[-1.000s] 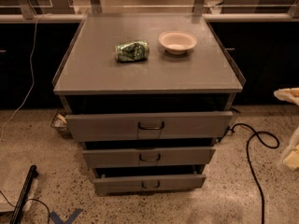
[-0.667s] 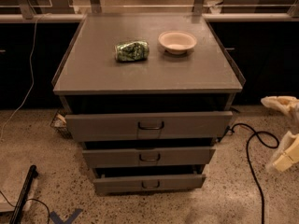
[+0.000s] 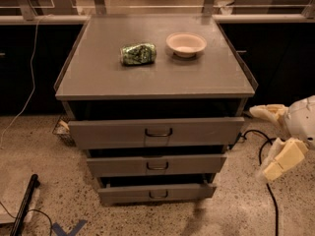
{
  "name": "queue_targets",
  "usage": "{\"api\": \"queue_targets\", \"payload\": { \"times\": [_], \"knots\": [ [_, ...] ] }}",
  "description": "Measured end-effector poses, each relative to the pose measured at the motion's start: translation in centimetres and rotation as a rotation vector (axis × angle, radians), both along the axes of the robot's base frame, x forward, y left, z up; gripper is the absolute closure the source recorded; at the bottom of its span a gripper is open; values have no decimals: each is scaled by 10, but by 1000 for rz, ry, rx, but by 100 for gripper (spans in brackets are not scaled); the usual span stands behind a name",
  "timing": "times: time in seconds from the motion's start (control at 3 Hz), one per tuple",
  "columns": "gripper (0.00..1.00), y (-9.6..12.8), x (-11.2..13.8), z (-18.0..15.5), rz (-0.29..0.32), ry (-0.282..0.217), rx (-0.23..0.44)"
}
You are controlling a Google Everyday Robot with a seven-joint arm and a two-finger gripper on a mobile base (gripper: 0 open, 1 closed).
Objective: Open middle drawer
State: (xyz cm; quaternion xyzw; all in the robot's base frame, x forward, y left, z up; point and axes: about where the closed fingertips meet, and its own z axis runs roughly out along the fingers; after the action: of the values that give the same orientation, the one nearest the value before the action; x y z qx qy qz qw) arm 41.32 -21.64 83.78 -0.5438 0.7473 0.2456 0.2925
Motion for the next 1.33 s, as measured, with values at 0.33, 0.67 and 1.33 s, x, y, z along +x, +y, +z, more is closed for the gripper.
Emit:
{"api": "queue_targets", "payload": {
  "times": [0.33, 0.67, 1.33],
  "knots": [
    [0, 2, -1, 2, -1, 0, -4],
    [0, 11, 3, -5, 0, -16, 31],
    [0, 55, 18, -61, -28, -3, 102]
  ]
}}
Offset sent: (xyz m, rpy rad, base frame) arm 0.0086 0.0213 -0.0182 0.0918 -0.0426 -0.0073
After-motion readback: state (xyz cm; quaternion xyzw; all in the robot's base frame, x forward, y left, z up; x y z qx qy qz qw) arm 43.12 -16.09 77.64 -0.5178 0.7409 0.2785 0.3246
